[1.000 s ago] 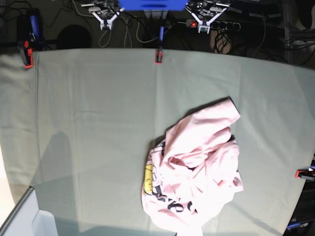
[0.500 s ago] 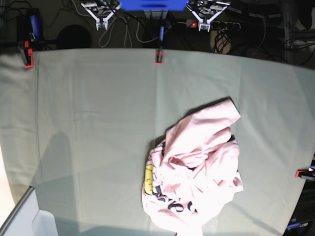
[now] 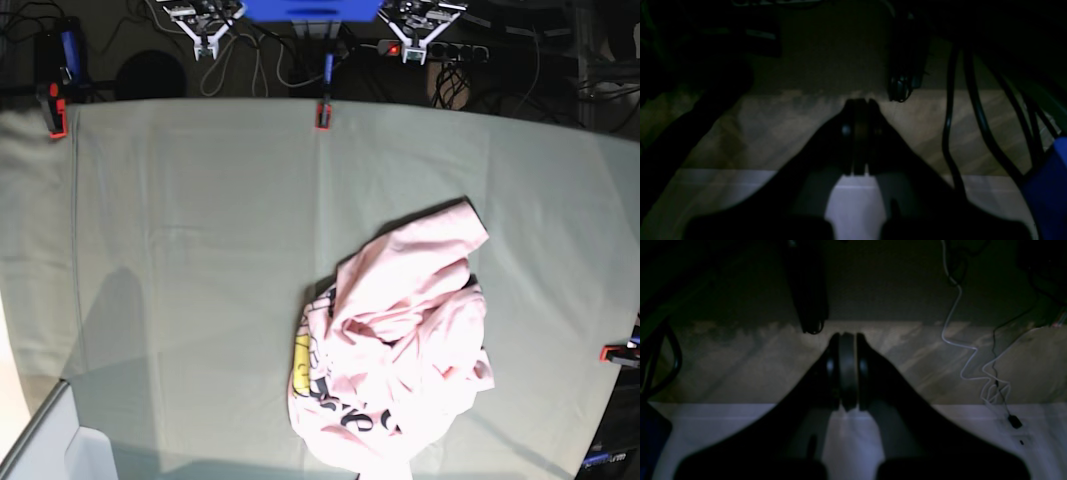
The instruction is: Layout the t-shirt on the table in an organized manner, then fold the t-shirt properly
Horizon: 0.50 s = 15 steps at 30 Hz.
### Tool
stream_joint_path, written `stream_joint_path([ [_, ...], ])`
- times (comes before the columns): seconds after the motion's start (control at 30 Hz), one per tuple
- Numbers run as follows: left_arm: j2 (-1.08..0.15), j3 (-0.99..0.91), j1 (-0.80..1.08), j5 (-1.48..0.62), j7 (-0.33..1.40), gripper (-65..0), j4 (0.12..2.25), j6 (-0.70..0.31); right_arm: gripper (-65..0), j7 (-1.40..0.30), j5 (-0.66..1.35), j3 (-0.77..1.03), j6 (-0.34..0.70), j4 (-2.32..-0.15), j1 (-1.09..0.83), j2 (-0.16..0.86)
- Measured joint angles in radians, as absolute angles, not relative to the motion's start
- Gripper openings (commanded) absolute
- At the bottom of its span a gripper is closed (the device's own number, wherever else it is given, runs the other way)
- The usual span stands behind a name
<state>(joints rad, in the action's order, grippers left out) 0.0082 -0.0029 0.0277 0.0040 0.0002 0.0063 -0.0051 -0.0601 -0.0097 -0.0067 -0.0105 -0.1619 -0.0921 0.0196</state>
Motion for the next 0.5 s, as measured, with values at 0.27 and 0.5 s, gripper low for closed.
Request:
stream_joint_path([
  [0.27,-0.014,-0.002,0.028,0.004,0.000,-65.0,0.006,-0.004,-65.0,-0.067,-0.010,-0.002,-0.010,-0.162,-0.083,0.019],
  [0.5,-0.014,-0.002,0.028,0.004,0.000,-65.0,0.006,-0.004,-65.0,-0.060,-0.010,-0.002,-0.010,-0.165,-0.074,0.019],
])
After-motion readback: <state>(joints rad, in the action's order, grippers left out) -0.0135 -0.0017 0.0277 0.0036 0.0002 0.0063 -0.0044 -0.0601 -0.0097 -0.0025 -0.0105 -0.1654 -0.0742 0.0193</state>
